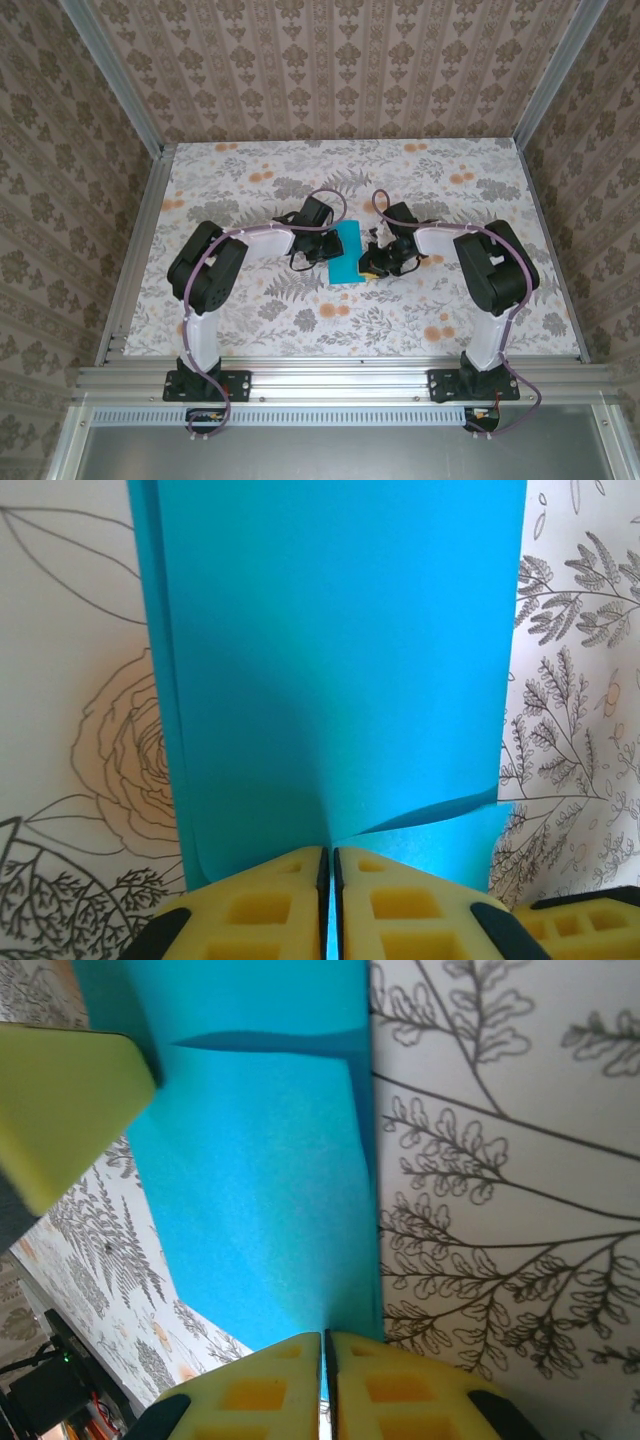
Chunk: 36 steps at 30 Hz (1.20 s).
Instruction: Fold a paper plane with a square sheet of paper (pick it up from the middle)
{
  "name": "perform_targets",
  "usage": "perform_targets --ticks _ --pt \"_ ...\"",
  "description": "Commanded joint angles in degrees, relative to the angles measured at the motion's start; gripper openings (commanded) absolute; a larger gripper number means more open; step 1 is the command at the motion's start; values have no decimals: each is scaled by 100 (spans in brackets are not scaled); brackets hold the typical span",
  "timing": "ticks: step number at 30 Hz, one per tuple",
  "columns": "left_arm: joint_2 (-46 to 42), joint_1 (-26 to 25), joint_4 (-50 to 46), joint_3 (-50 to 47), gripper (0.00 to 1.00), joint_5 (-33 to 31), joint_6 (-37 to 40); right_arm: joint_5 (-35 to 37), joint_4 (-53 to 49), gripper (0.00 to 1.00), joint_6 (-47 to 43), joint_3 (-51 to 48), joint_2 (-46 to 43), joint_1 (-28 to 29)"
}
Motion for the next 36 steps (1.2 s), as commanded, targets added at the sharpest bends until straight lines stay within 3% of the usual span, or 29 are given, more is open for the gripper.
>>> perform_targets --ticks 1,10,22,36 --pt "-161 -28 -45 92 17 259 192 131 -41 12 96 -152 94 33" --pt "-453 -272 1218 -661 20 878 -582 230 -5 11 200 -203 152 67" --pt "-106 -446 561 -530 11 522 -621 341 -160 9 110 -198 175 120" --pt "8 -153 352 -525 11 -119 -693 670 -675 8 -280 -365 247 259"
